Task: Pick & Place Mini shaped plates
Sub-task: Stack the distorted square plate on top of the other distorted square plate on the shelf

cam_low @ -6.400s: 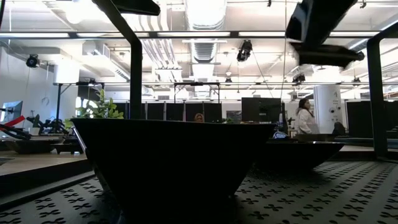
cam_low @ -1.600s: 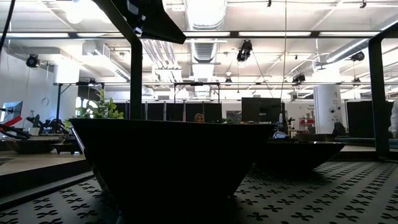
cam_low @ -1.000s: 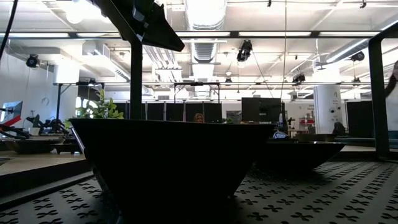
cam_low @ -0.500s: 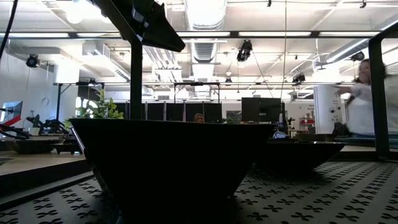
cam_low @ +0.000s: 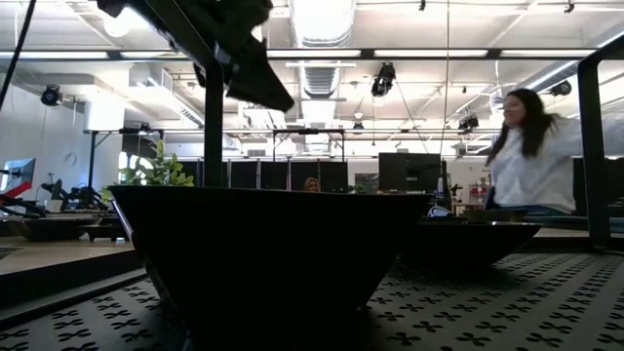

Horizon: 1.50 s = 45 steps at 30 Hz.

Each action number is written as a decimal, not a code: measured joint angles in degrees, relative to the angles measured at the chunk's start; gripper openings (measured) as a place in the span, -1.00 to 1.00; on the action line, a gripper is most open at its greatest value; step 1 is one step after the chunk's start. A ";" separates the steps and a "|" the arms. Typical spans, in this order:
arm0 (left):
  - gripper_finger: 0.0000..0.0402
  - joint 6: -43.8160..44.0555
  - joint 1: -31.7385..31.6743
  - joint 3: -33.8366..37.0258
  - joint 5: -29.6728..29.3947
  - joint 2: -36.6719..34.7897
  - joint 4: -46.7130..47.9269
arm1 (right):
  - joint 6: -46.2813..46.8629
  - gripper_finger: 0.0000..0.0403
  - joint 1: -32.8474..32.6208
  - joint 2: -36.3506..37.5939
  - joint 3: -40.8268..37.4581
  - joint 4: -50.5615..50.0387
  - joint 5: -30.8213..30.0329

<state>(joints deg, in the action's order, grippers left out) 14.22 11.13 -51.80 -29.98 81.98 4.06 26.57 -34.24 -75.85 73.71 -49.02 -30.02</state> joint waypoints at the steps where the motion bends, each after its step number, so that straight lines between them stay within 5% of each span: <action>1: -0.51 0.10 -0.24 -0.09 0.45 0.76 0.09 | 0.00 -0.68 -0.01 0.00 0.00 0.05 0.00; 10: -0.51 3.06 -5.42 -0.72 1.10 3.77 6.08 | 1.83 -0.67 -0.01 0.00 0.00 -0.04 0.00; 20: -0.51 5.60 -12.38 -0.55 12.33 3.88 7.59 | 1.97 -0.71 -0.02 0.00 0.00 -0.01 0.02; 45: -0.51 7.46 -14.79 -1.54 15.39 9.56 6.89 | 2.80 -0.70 0.00 0.11 -0.02 -0.08 0.48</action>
<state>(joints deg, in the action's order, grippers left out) 21.69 -3.66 -53.34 -14.59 91.54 10.95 29.36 -34.24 -75.75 73.69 -49.10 -29.54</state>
